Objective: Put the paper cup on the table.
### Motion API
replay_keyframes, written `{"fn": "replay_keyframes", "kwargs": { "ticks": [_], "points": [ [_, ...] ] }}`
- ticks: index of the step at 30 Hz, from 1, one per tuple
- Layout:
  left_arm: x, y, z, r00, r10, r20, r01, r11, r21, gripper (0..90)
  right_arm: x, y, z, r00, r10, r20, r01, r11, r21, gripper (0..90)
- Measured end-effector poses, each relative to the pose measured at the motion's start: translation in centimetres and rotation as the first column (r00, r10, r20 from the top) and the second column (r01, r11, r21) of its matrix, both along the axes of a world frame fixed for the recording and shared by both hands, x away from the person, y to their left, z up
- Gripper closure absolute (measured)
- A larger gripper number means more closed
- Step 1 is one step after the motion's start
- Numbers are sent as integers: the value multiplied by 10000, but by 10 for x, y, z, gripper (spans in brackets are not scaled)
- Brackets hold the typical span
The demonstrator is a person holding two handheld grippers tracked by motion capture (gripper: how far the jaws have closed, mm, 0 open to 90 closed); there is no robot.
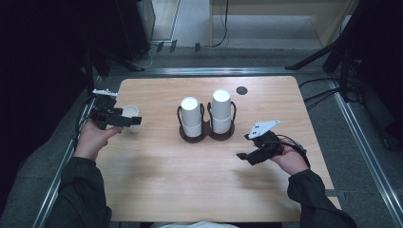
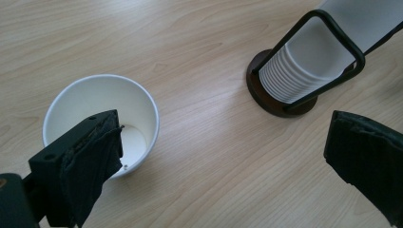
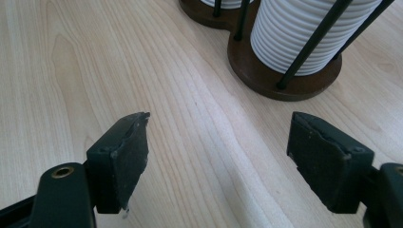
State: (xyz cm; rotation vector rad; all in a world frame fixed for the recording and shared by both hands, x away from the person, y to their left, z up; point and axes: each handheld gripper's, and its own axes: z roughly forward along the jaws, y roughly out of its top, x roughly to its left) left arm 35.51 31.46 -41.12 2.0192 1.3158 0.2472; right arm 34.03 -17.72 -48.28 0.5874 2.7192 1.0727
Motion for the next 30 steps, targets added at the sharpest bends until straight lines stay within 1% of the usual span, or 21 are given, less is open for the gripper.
{"fn": "replay_keyframes", "kwargs": {
  "ticks": [7,9,10,13,14,15,16,17,18,20,23,24,26,28,30],
  "points": [
    [-8,-14,-6,9992,-404,66,403,9990,202,0,5,5,1,9998,179,91,-180,9998,33,220],
    [-10,-17,-8,9987,-510,66,508,9985,213,0,5,7,2,9998,201,38,-202,9998,75,219],
    [-10,-18,-9,9985,-540,57,539,9984,170,0,6,8,2,9996,249,152,-250,9997,30,219],
    [-13,-24,-12,9974,-726,49,725,9973,143,0,6,11,2,9994,319,143,-320,9995,38,220],
    [-14,-25,-12,9972,-745,85,744,9971,175,0,6,12,2,9993,350,131,-351,9994,35,220],
    [-16,-28,-13,9968,-741,286,734,9970,250,0,7,12,2,9992,369,127,-370,9993,30,220],
    [-17,-29,-14,9965,-740,382,735,9972,133,0,7,13,2,9993,366,112,-366,9993,30,220],
    [-17,-30,-15,9959,-805,421,805,9968,20,30,7,13,2,9993,371,90,-371,9993,26,219],
    [-18,-33,-17,9951,-918,371,923,9956,-131,42,8,13,2,9992,389,99,-389,9992,12,219],
    [-18,-37,-20,9944,-996,356,1000,9949,-110,43,8,14,2,9991,413,114,-413,9991,25,220],
    [-19,-45,-24,9911,-1319,159,1321,9911,-149,43,8,14,2,9990,440,122,-440,9990,-1,220],
    [-20,-49,-25,9891,-1466,116,1468,9889,-215,43,7,14,2,9990,432,127,-432,9991,-8,220],
    [-21,-55,-27,9857,-1686,55,1686,9855,-196,43,7,15,2,9989,435,166,-435,9991,-1,220],
    [-22,-61,-28,9786,-2055,-113,2053,9785,-206,43,7,15,2,9990,409,156,-409,9992,-10,220],
    [-24,-67,-28,9763,-2165,-26,2164,9762,-99,43,6,16,2,9995,300,132,-301,9995,58,219]
  ]
}}
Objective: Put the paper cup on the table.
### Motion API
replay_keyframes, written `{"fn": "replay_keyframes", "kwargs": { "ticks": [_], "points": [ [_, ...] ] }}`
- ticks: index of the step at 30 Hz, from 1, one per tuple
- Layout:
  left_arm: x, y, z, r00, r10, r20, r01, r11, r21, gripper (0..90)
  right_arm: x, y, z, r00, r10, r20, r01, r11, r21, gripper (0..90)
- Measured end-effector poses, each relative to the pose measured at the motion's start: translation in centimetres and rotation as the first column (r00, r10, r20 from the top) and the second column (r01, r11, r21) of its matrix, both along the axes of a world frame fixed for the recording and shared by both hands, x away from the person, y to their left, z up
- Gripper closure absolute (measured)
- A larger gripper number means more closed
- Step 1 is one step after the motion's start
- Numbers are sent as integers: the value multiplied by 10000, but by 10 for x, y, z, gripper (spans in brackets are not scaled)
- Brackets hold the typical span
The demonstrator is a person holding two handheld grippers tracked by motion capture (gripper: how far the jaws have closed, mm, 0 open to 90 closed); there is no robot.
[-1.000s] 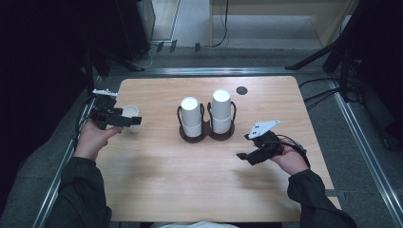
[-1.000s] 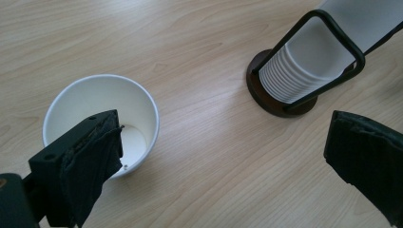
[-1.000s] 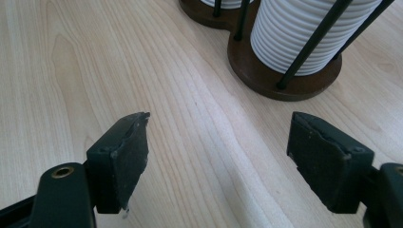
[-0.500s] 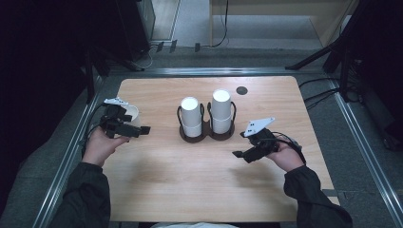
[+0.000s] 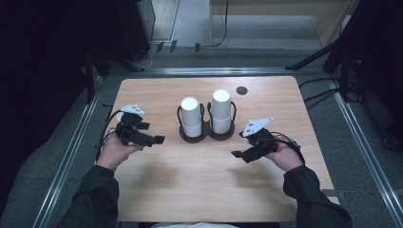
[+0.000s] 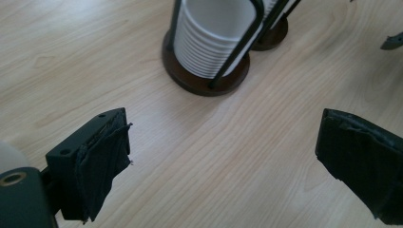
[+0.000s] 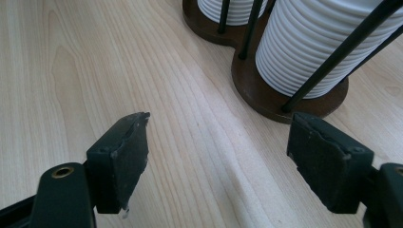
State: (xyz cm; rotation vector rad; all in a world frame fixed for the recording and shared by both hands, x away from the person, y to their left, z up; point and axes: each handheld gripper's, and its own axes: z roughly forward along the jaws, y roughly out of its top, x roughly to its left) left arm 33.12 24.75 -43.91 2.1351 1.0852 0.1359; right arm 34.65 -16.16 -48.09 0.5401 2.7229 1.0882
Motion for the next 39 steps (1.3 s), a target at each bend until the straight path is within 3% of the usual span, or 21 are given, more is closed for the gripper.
{"fn": "replay_keyframes", "kwargs": {
  "ticks": [4,9,17,22,34,39],
  "points": [
    [-3,-8,0,9995,-300,-70,299,9993,-215,43,0,1,0,10000,-63,-35,64,9998,163,218],
    [-8,-22,-2,9975,-695,-155,695,9976,31,43,-2,4,2,9999,-108,15,108,9999,56,219],
    [-15,-39,-2,9934,-1147,-17,1147,9934,-23,43,-6,9,3,10000,-49,56,48,10000,57,219],
    [-16,-50,-5,9905,-1374,-38,1374,9905,-11,43,-11,16,3,9996,161,-240,-157,9997,167,219],
    [-20,-76,-12,9806,-1957,-45,1957,9806,-85,43,-18,28,2,9998,157,-128,-155,9997,190,219],
    [-21,-90,-17,9733,-2293,-67,2293,9734,0,43,-20,32,-1,9997,125,-199,-125,9999,12,220]
  ]
}}
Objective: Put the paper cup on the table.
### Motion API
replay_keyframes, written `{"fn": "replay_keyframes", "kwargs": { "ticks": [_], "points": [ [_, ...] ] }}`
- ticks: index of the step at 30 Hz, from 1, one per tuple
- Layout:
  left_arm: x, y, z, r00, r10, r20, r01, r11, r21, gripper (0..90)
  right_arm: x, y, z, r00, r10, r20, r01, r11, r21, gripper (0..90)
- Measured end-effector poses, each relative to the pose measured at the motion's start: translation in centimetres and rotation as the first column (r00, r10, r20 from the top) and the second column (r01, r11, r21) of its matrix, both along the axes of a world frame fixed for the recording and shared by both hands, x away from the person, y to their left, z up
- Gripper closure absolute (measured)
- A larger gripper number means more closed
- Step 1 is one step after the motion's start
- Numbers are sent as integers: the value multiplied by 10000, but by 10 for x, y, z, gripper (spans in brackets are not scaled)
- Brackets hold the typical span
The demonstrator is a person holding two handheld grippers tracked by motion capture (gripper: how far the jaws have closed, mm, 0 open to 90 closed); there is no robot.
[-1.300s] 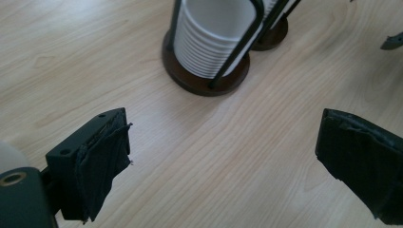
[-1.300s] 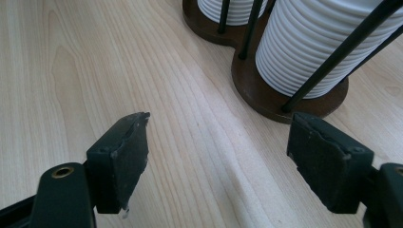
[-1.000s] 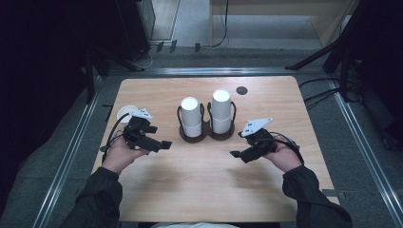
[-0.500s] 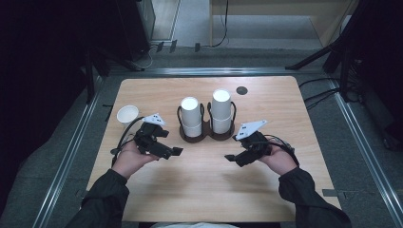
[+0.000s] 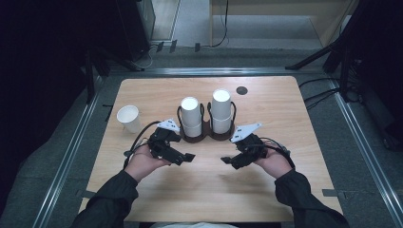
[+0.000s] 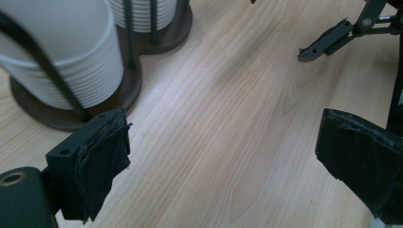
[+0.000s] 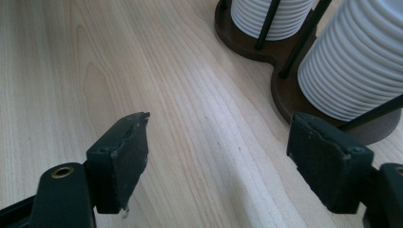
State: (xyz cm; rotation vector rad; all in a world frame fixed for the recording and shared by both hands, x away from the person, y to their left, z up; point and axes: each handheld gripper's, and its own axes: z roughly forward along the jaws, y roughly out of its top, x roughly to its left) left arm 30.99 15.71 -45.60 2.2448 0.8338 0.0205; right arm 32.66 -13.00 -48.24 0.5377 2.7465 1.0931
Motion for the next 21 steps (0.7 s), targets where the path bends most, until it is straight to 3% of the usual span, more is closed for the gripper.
{"fn": "replay_keyframes", "kwargs": {
  "ticks": [6,15,21],
  "points": [
    [2,-12,-7,9998,-95,-150,95,9999,63,43,-4,2,0,10000,59,-17,-59,10000,24,219],
    [1,-27,-12,9996,-262,-85,261,9996,-106,43,-6,-4,0,9999,-140,-33,140,9999,62,219],
    [3,-35,-15,9994,-346,-50,346,9994,22,43,-9,-7,-1,9996,-265,-76,265,9996,76,219]
  ]
}}
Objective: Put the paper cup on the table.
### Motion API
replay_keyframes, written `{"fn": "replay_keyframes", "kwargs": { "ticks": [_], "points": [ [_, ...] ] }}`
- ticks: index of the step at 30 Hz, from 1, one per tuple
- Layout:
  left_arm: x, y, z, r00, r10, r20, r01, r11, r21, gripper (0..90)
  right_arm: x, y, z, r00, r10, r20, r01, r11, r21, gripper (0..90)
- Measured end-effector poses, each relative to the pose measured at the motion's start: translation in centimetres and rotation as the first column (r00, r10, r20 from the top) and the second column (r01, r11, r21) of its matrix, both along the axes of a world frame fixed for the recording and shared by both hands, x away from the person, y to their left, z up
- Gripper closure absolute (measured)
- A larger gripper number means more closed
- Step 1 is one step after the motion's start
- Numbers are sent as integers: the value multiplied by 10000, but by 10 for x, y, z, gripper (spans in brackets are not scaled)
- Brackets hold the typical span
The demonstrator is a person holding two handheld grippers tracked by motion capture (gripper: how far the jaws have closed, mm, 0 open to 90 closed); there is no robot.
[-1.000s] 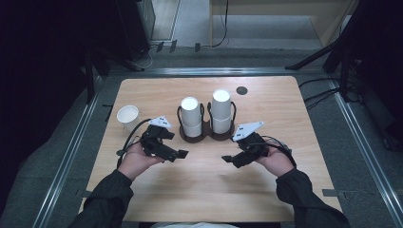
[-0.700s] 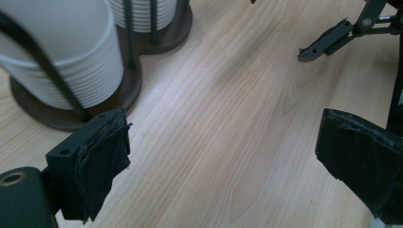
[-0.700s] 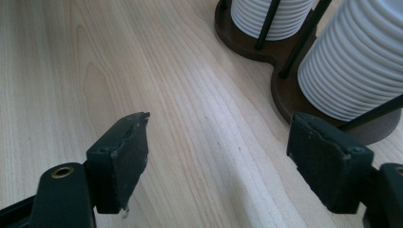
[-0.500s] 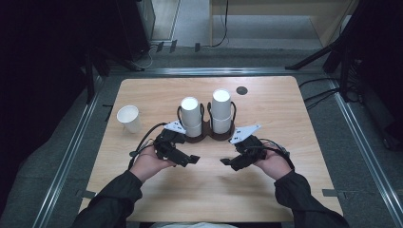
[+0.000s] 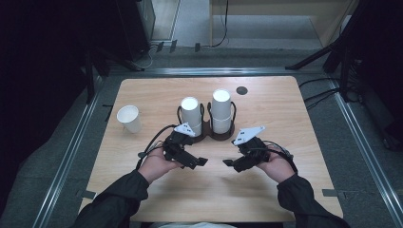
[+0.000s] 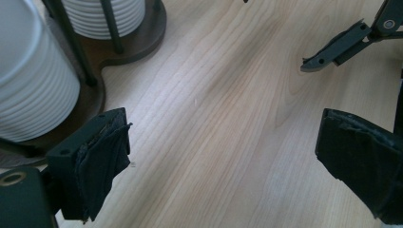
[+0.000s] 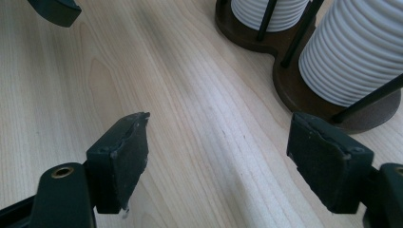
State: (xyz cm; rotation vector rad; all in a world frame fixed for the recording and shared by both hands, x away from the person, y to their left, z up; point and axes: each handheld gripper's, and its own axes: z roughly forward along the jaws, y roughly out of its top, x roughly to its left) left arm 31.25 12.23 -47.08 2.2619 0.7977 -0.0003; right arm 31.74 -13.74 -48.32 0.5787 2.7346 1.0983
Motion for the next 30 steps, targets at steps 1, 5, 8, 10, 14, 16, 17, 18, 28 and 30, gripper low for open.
{"fn": "replay_keyframes", "kwargs": {
  "ticks": [1,5,8,10,14,16,17,18,28,30],
  "points": [
    [0,-1,-1,10000,-67,17,67,10000,14,43,0,0,0,10000,1,41,-1,10000,-42,219],
    [1,-6,-3,10000,-9,19,9,9999,104,43,-2,-2,-1,10000,-17,52,17,10000,-84,219],
    [1,-9,-7,10000,34,-15,-33,9997,241,43,-3,-2,-1,10000,-47,80,47,10000,-57,220],
    [2,-9,-8,10000,19,-58,-18,9998,190,43,-4,-2,-1,10000,-9,55,9,10000,-51,219],
    [3,-8,-9,9999,109,-28,-109,9999,100,43,-4,-3,-1,10000,-21,73,22,10000,-63,219],
    [3,-8,-10,9999,106,-31,-105,9999,106,43,-4,-3,-1,10000,-6,38,6,10000,-51,219],
    [3,-8,-10,9999,109,-18,-109,9999,114,43,-4,-3,-1,10000,0,-3,0,10000,-51,220],
    [3,-8,-11,10000,65,-6,-65,9999,153,43,-4,-3,-1,10000,44,33,-44,10000,-73,219],
    [3,-10,-18,9999,-22,105,20,9997,237,72,-4,-3,-2,9999,131,-4,-131,9999,-87,219],
    [3,-9,-18,10000,-13,76,12,9997,245,80,-4,-2,-2,9999,142,10,-142,9999,-88,219]
  ]
}}
